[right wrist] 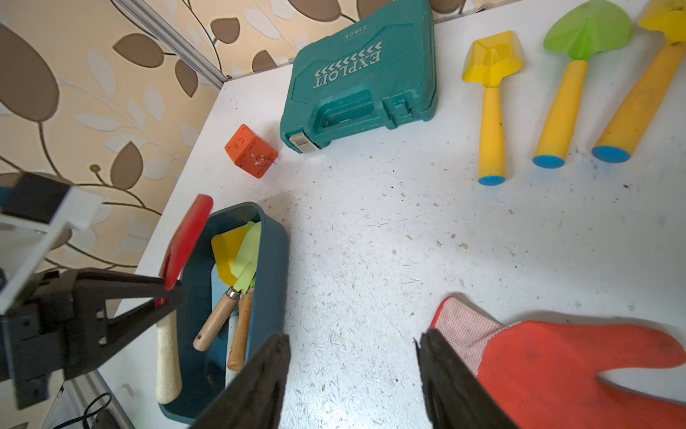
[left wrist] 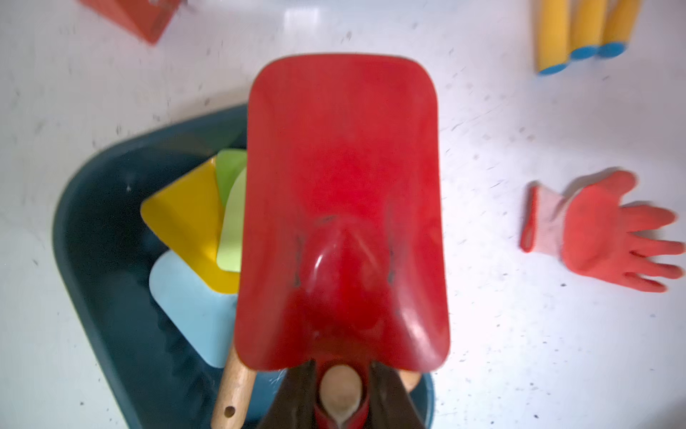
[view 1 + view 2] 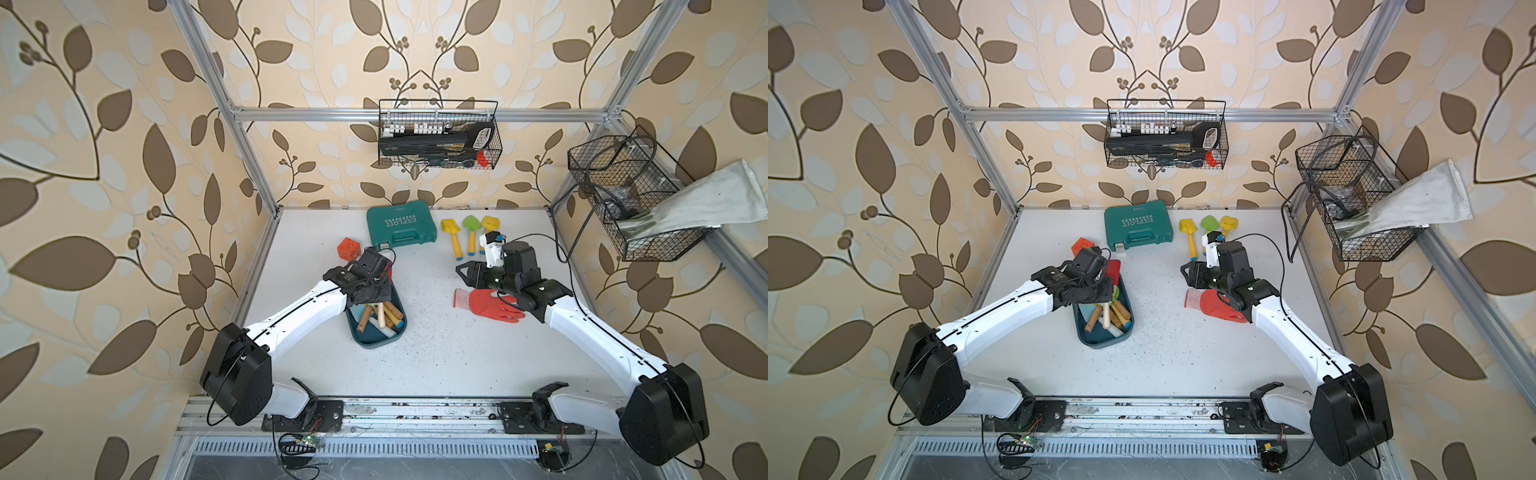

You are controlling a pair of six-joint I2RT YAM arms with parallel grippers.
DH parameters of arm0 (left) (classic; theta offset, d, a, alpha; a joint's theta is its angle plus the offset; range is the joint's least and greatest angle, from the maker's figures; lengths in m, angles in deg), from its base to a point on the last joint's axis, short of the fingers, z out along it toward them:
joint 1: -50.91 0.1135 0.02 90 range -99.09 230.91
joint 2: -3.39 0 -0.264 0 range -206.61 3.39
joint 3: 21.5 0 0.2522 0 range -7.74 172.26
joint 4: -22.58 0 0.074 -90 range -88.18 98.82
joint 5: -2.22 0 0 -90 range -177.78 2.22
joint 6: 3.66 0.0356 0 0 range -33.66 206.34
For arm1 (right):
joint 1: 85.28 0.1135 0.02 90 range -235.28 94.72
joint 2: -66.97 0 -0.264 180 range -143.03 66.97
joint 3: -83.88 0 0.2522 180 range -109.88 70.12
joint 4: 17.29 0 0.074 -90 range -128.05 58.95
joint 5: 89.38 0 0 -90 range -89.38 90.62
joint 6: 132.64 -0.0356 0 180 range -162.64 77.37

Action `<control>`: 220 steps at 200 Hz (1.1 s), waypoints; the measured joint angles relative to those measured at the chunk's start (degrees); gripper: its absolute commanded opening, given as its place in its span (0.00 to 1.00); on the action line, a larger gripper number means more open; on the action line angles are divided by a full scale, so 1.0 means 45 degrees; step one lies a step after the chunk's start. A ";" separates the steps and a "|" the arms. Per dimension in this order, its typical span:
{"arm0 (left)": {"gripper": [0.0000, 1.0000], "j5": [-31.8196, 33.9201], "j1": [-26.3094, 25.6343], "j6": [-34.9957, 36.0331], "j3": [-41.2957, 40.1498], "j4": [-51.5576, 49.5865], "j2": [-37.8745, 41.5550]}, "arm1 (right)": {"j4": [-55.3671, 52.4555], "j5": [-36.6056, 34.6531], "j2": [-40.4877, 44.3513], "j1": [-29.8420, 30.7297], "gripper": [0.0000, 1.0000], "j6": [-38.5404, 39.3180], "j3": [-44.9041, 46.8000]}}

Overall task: Take the shovel out of the storage box
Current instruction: Pick up the shovel from the storage box.

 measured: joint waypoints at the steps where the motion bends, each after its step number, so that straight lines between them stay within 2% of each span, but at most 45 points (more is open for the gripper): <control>1: 0.05 -0.0005 0.0000 0.0019 0.0044 0.0039 0.0029 | 0.0015 0.0000 0.0034 0.0019 0.59 0.0000 0.0015; 30: 0.00 -0.0199 -0.0049 0.0471 0.0296 0.1103 0.0389 | 0.0325 0.0136 0.0602 0.0423 0.60 -0.0083 0.0325; 101: 0.00 -0.1409 -0.0083 0.1239 -0.0602 0.4891 0.0627 | 0.1394 0.1103 0.0879 0.2302 0.62 -0.0078 0.0481; 163: 0.00 -0.2181 -0.0243 0.1200 -0.0627 0.6611 0.0627 | 0.1685 0.1175 -0.0058 0.3507 0.62 -0.0073 0.0481; 220: 0.00 -0.3041 -0.0748 0.0947 -0.0627 0.7281 0.0627 | 0.2380 0.1137 -0.0214 0.3808 0.60 -0.0146 0.0481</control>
